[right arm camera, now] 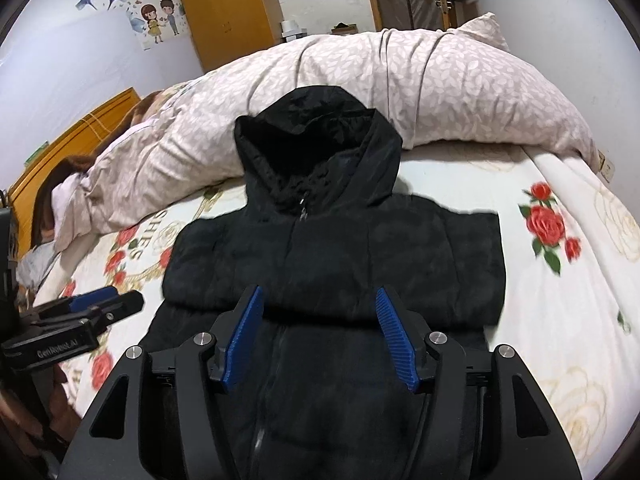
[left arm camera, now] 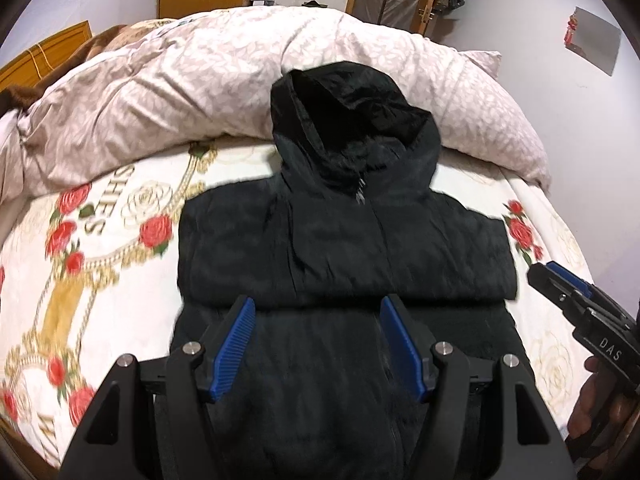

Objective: Fold large clothes

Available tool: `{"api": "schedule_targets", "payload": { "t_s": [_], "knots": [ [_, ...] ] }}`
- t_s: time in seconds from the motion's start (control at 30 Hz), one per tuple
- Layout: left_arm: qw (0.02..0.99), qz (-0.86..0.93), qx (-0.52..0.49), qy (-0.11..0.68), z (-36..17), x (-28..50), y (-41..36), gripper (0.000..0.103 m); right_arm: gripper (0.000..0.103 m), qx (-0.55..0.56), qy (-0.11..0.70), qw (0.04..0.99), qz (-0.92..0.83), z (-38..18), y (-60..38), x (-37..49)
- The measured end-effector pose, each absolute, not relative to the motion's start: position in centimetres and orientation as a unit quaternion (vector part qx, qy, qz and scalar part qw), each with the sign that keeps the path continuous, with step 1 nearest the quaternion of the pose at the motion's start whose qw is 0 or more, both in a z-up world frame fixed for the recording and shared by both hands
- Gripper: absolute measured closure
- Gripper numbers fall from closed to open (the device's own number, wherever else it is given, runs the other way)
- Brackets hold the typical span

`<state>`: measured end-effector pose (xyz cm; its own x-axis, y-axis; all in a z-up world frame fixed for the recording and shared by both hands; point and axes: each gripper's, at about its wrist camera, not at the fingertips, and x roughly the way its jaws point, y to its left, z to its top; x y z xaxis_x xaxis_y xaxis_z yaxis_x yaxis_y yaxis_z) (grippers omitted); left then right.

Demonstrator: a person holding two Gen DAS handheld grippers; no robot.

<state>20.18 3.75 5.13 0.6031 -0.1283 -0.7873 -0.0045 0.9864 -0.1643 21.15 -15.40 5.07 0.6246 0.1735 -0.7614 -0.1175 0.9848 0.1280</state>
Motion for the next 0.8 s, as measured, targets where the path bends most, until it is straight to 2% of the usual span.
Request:
{"api": "schedule_targets", "payload": {
  "t_s": [0.8],
  "knots": [
    [0.906, -0.016, -0.062, 0.418, 4.0, 50.2, 7.7, 0.03, 0.044, 0.011, 0.46, 0.881, 0.105, -0.1, -20.1, 50.9]
  ]
}}
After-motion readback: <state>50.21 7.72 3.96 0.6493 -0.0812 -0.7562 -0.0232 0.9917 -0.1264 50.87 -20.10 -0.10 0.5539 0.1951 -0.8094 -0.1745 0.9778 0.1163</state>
